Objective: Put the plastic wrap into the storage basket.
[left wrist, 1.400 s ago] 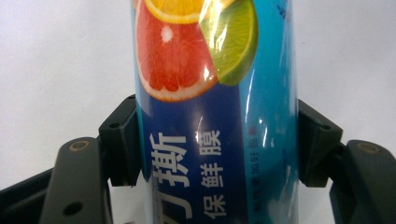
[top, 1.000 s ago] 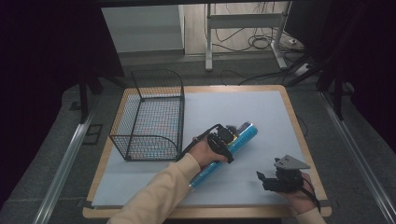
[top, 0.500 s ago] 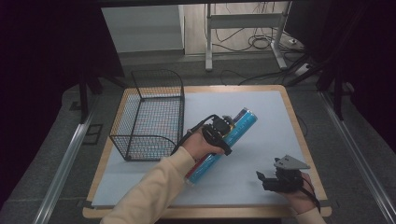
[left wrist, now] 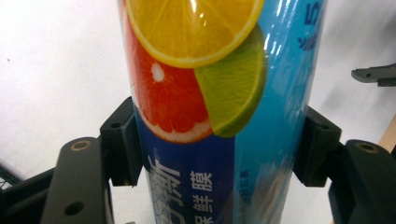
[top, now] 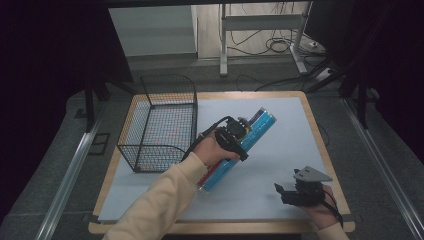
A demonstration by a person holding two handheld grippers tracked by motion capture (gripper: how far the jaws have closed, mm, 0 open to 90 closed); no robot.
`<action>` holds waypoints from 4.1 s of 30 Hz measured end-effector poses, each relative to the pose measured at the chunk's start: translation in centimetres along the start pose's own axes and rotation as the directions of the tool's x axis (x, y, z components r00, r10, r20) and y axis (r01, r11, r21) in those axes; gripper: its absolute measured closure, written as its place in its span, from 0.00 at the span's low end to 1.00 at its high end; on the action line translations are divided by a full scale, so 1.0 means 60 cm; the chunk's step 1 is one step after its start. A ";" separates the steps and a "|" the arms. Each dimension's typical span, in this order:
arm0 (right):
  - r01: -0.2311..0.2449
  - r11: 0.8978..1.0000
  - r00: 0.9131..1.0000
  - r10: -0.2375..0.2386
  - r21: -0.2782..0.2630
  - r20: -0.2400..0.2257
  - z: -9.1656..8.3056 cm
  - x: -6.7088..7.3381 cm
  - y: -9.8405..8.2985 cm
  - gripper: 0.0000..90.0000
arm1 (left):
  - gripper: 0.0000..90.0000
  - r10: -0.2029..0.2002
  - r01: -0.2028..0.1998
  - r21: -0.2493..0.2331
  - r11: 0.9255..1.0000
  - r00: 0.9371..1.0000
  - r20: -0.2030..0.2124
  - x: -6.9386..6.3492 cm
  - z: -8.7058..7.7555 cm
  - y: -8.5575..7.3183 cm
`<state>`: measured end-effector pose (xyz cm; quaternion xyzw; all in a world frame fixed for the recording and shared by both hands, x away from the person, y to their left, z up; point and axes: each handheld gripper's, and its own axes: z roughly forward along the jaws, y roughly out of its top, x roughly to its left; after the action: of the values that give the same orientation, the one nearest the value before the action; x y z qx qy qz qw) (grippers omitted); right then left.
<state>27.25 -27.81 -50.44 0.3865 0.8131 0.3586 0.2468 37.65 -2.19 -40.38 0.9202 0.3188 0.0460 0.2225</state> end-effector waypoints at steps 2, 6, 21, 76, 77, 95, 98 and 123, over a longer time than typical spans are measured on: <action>-0.002 1.000 1.000 0.002 0.000 0.002 0.000 0.000 0.000 0.17 | 0.35 0.007 -0.007 -0.003 1.000 1.000 -0.003 0.001 -0.002 0.002; -0.003 1.000 1.000 0.003 -0.001 0.001 0.000 0.000 0.000 0.17 | 0.35 0.007 -0.007 -0.007 1.000 1.000 -0.005 0.001 -0.008 0.005; -0.003 1.000 1.000 0.003 -0.002 0.000 0.000 -0.001 0.000 0.17 | 0.35 0.028 -0.028 -0.003 1.000 0.999 -0.028 0.009 -0.037 0.024; -0.017 1.000 1.000 0.017 0.006 -0.002 0.004 -0.009 -0.002 0.17 | 0.36 -0.005 -0.002 -0.056 0.998 0.993 -0.118 0.114 -0.137 0.105; -0.017 1.000 1.000 0.017 0.006 -0.002 0.003 -0.009 -0.002 0.17 | 0.36 -0.006 -0.001 -0.055 0.998 0.993 -0.122 0.116 -0.140 0.104; -0.013 1.000 1.000 0.013 0.010 -0.001 0.004 -0.009 -0.002 0.17 | 0.36 -0.038 0.031 -0.041 0.999 0.985 -0.168 0.147 -0.180 0.074; -0.014 1.000 1.000 0.014 0.011 0.000 0.005 -0.008 -0.003 0.17 | 0.36 -0.043 0.037 -0.041 0.999 0.984 -0.175 0.153 -0.185 0.066; -0.023 1.000 1.000 0.023 -0.002 0.004 0.001 -0.007 0.000 0.17 | 0.36 -0.157 0.154 -0.033 0.988 0.957 -0.244 0.227 -0.191 -0.015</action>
<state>27.54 -28.10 -50.45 0.3963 0.8076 0.3615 0.2449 45.33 11.05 -31.25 0.8780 0.4148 0.1441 0.1907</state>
